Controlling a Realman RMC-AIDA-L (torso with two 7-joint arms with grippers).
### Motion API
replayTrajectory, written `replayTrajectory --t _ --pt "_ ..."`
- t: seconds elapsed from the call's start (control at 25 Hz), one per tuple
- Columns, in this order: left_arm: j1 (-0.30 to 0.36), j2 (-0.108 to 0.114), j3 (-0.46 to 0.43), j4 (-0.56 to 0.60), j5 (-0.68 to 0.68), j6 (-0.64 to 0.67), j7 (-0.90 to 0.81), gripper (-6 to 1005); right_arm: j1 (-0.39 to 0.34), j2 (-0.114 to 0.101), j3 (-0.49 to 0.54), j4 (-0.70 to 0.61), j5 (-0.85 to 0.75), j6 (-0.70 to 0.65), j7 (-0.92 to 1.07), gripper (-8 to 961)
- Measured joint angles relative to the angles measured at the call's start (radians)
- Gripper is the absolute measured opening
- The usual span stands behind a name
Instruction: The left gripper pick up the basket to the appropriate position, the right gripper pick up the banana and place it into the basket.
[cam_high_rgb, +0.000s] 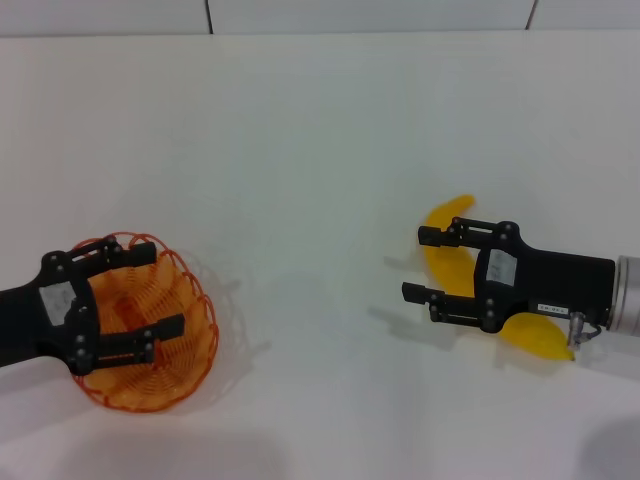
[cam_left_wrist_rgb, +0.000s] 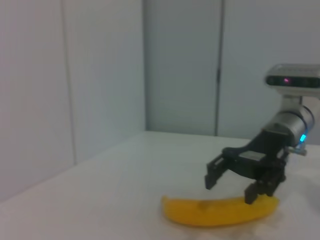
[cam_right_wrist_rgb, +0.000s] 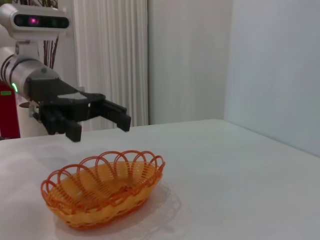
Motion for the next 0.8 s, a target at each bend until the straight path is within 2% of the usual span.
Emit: replayTrajectory --t 0.48,0.6,0.68,0.8 --pt "-0.004 -0.001 0.010 -0.003 -0.003 -0.010 -0.003 877 -0.002 0.000 0.000 0.000 0.000 -0.001 -0.003 706" --pt "-0.009 -0.001 -0.026 0.002 -0.022 -0.019 -0.034 877 -0.001 0.000 0.000 0.000 0.000 -0.002 -0.003 706" --pt "-0.036 0.010 -0.068 0.037 -0.035 -0.052 -0.141 877 -0.001 0.000 0.000 0.000 0.000 -0.002 -0.003 706" --pt "-0.090 0.044 -0.058 0.106 -0.015 -0.103 -0.369 877 0.001 -0.001 0.000 0.000 0.000 -0.002 -0.002 704"
